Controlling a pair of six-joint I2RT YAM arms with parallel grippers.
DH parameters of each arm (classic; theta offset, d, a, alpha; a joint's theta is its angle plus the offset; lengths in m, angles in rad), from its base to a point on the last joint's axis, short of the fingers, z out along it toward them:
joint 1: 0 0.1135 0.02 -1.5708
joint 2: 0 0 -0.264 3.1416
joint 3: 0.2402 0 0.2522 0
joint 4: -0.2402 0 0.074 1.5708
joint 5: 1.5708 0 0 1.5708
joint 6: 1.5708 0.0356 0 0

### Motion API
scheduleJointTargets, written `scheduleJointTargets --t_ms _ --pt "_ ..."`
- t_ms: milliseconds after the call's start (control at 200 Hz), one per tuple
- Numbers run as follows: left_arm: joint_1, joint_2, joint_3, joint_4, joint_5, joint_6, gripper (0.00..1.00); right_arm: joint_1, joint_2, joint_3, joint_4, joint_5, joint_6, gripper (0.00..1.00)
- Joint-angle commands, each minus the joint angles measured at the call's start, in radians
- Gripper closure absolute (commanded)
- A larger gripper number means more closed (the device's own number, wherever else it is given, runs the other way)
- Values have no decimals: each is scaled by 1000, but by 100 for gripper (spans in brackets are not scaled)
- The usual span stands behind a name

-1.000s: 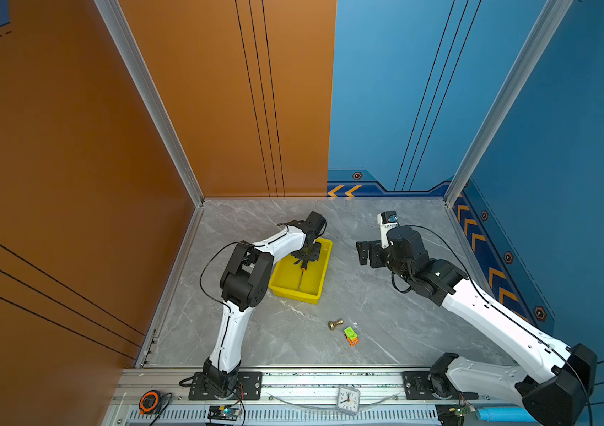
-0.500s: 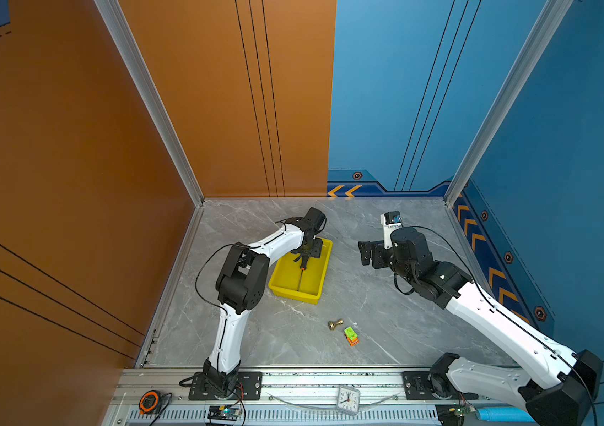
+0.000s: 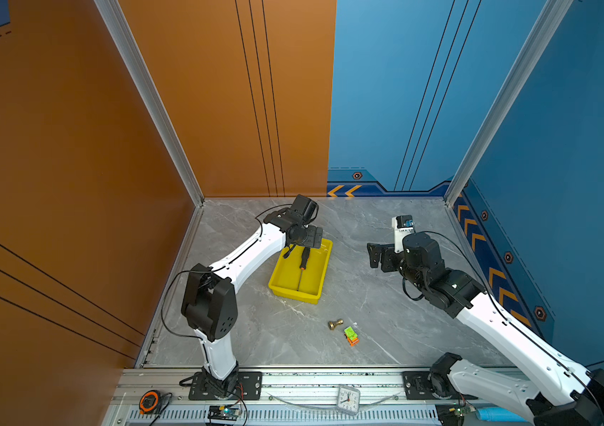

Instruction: Put the screwdriver in the bin

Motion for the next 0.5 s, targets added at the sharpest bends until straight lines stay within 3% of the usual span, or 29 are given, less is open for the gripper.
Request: scheduleJointTargets --t_ms 0,280,496 --pt "-20 -83 -62 -39 -39 -27 2 -28 -41 -18 -39 -6 14 0" --pt "-74 -291 -235 -50 -114 -81 2 -67 -126 -57 -89 -17 15 0" --pt "-65 -459 -374 -47 -189 -81 2 -104 -200 -97 -116 1 28 0"
